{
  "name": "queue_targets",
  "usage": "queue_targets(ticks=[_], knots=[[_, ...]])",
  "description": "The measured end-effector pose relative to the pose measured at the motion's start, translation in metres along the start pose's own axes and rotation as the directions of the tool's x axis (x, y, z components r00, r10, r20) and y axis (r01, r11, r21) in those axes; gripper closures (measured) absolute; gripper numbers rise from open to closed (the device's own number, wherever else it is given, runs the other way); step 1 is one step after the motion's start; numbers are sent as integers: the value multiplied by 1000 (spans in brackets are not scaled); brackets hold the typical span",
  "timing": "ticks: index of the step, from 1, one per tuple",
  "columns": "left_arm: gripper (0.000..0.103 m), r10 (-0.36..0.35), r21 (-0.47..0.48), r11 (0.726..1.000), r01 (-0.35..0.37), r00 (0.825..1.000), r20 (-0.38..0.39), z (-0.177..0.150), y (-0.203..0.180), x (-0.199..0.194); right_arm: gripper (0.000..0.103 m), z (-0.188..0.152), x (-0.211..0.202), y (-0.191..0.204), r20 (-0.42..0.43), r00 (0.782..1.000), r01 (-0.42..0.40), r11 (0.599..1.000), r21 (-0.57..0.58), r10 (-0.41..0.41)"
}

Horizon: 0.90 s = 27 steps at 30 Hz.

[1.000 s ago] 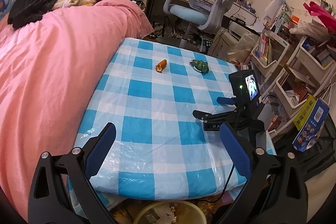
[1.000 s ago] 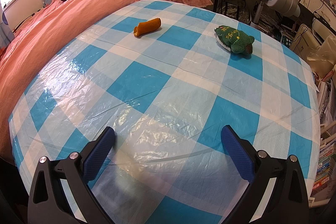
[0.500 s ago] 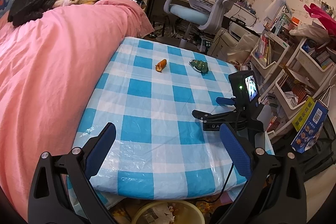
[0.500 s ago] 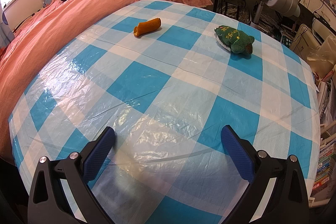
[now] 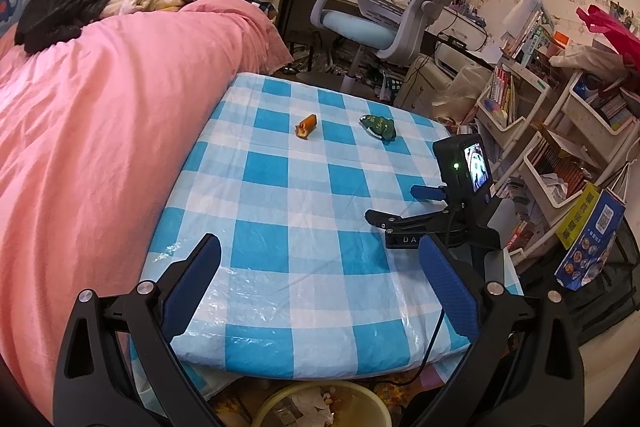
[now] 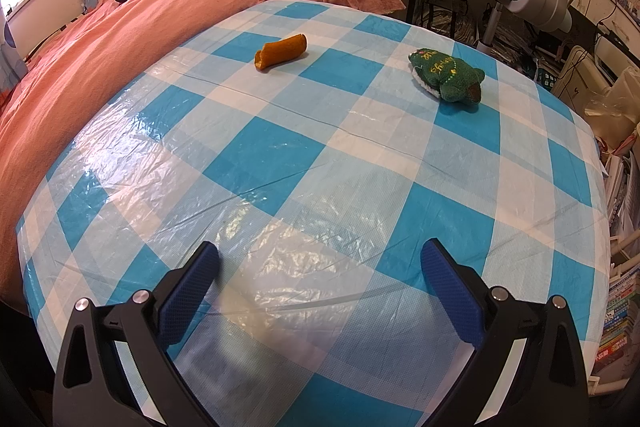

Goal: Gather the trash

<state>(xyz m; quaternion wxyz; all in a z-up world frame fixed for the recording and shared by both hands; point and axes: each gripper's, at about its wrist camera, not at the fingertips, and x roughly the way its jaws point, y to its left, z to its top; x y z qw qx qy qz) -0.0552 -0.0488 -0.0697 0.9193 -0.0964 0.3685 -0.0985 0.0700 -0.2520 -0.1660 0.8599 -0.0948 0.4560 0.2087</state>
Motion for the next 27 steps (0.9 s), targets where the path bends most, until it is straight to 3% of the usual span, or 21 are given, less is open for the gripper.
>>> queue_targets(ticks=[18, 27], knots=[[8, -3, 1, 1000, 3, 1000, -8, 0, 1, -1, 6, 0, 0, 0, 0, 1000, 0, 1000, 0, 0], [8, 53, 66, 996, -55, 998, 29, -2, -10, -4, 6, 0, 0, 0, 0, 1000, 0, 1000, 0, 0]])
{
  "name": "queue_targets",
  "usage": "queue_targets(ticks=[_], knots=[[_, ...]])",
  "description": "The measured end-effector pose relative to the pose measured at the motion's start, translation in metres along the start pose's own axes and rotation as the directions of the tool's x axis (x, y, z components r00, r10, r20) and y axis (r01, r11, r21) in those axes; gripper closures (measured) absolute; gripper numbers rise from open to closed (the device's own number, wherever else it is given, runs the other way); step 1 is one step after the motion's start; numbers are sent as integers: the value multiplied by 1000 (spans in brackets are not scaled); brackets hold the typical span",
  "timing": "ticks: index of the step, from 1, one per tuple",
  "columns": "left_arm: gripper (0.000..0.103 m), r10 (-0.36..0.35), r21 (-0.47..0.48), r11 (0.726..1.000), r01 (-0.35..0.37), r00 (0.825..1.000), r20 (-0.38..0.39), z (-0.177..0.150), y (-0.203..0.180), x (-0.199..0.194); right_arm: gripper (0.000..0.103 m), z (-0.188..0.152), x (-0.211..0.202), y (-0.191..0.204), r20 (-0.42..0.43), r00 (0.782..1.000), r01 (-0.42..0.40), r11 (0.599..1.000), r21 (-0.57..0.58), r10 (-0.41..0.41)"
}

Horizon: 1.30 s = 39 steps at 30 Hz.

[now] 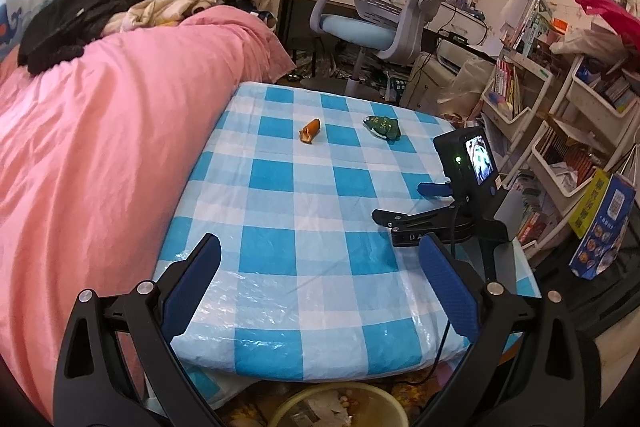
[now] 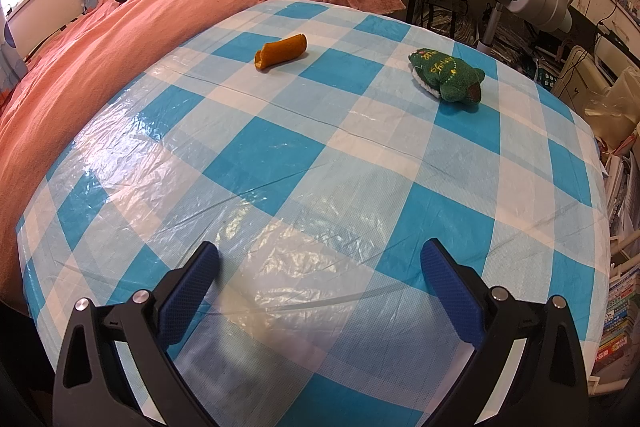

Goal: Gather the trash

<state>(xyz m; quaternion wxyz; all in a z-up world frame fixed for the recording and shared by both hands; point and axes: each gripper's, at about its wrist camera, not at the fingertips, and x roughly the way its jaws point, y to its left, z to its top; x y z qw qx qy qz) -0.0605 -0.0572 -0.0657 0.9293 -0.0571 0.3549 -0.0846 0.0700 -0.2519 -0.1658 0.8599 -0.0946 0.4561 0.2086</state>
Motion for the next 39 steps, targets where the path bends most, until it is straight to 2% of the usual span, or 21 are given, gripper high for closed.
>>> queue_targets(ticks=[3, 6, 9, 13, 21, 27, 39], knots=[[8, 23, 42, 999, -24, 1000, 12, 0, -6, -1, 6, 0, 0, 0, 0, 1000, 0, 1000, 0, 0], [8, 15, 66, 998, -14, 1000, -3, 1, -11, 3, 6, 0, 0, 0, 0, 1000, 0, 1000, 0, 0], [8, 0, 46, 999, 1, 1000, -31, 0, -10, 10, 6, 0, 0, 0, 0, 1000, 0, 1000, 0, 0], [8, 13, 38, 999, -12, 999, -44, -4, -12, 18, 6, 0, 0, 0, 0, 1000, 0, 1000, 0, 0], [8, 37, 150, 988, -31, 998, -40, -11, -32, 21, 6, 1, 1, 0, 0, 1000, 0, 1000, 0, 0], [8, 32, 114, 993, -27, 999, -41, -9, -27, 19, 6, 1, 1, 0, 0, 1000, 0, 1000, 0, 0], [8, 31, 129, 991, -25, 999, -38, -11, -30, 19, 6, 1, 0, 0, 0, 1000, 0, 1000, 1, 0]])
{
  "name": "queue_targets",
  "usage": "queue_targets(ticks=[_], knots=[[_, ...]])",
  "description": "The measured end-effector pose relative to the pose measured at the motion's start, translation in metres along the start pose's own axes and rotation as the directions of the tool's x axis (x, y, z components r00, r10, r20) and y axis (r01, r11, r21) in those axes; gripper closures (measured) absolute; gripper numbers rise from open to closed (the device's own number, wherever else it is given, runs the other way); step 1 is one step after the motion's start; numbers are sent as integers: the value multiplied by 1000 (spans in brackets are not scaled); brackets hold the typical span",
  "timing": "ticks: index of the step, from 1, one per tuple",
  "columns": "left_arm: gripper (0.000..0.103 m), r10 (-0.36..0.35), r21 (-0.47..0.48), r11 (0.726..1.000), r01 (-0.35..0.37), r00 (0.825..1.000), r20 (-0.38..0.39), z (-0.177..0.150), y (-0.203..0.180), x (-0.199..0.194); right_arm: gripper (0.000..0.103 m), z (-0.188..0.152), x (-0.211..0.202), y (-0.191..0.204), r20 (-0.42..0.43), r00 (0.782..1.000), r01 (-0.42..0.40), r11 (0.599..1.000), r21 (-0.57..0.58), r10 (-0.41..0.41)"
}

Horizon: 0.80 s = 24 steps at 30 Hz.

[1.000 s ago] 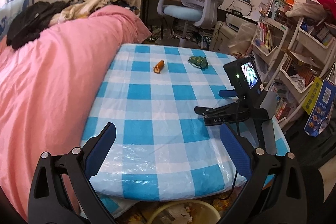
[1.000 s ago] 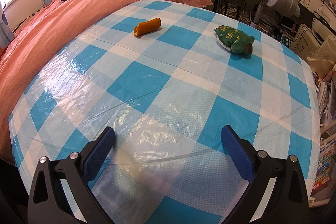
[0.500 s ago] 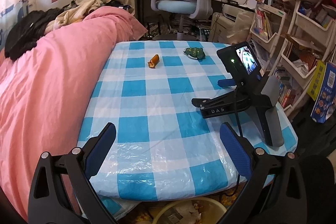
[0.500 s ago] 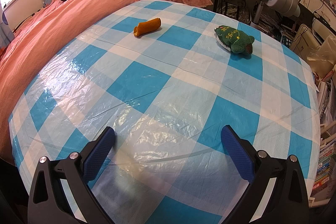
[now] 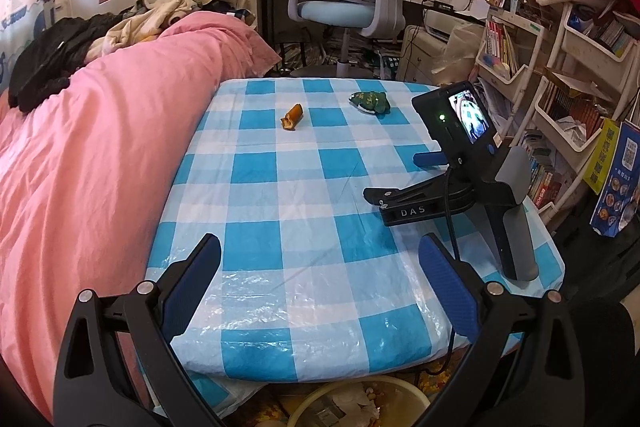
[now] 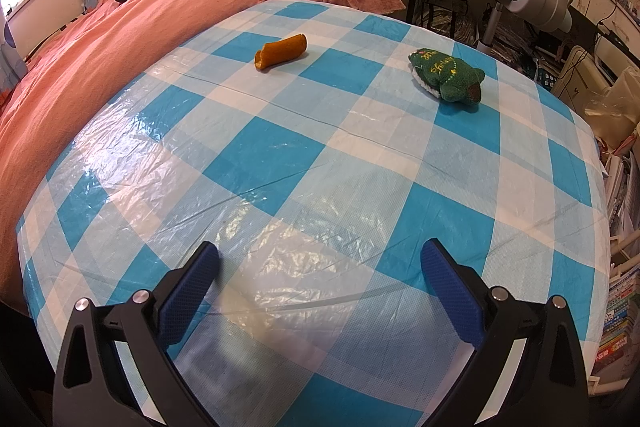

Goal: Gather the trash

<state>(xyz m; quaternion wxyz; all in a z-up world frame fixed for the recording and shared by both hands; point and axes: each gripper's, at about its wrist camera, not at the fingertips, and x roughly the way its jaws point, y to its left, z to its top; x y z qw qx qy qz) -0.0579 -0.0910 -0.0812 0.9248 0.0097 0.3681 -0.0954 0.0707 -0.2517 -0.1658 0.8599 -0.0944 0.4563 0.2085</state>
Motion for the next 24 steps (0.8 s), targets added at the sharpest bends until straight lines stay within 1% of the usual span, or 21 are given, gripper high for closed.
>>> queue_targets(ticks=[12, 24], knots=[[8, 1, 1, 1000, -1, 1000, 3, 2, 0, -2, 6, 0, 0, 0, 0, 1000, 0, 1000, 0, 0], [8, 8, 23, 1000, -9, 1000, 12, 1, -2, -3, 6, 0, 0, 0, 0, 1000, 0, 1000, 0, 0]])
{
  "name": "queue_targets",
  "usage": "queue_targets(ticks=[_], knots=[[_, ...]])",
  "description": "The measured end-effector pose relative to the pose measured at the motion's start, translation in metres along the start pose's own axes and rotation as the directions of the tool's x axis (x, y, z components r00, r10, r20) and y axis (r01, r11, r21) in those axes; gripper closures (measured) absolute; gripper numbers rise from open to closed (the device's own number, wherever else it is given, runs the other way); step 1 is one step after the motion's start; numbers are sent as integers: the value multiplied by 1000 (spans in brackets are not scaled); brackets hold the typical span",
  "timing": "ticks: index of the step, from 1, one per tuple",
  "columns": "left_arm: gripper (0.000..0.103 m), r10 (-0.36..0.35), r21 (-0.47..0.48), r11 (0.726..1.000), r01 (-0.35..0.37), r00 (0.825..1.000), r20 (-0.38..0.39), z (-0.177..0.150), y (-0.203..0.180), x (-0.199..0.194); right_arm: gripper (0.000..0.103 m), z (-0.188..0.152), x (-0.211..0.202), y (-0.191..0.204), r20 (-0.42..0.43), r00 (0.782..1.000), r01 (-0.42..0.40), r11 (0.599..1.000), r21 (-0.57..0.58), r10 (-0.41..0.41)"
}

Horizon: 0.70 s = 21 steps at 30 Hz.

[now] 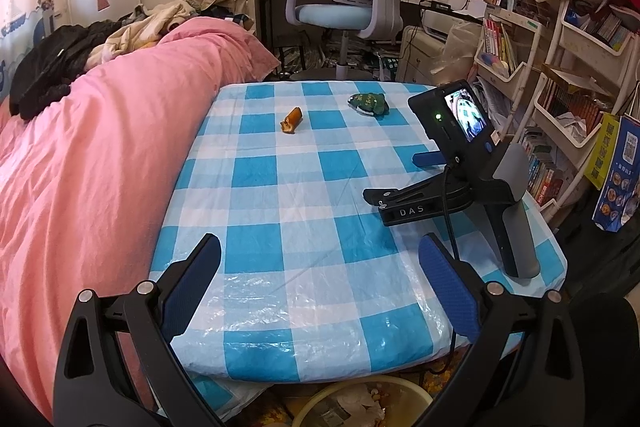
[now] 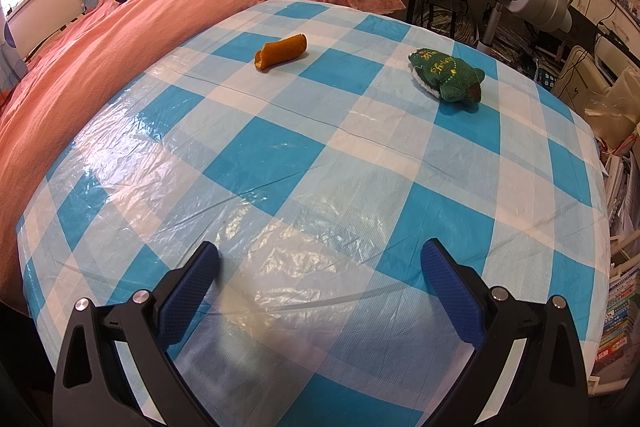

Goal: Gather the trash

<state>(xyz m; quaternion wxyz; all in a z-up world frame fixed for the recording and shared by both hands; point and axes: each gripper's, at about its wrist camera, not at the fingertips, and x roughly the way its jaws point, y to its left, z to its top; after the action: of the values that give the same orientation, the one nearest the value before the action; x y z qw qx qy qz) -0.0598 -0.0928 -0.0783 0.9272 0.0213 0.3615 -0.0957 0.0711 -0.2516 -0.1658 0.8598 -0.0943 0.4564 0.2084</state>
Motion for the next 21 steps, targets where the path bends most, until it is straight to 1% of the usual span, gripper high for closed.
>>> queue_targets(ticks=[21], knots=[[8, 1, 2, 1000, -1, 1000, 2, 1, 0, -1, 6, 1, 1, 0, 0, 1000, 0, 1000, 0, 0]])
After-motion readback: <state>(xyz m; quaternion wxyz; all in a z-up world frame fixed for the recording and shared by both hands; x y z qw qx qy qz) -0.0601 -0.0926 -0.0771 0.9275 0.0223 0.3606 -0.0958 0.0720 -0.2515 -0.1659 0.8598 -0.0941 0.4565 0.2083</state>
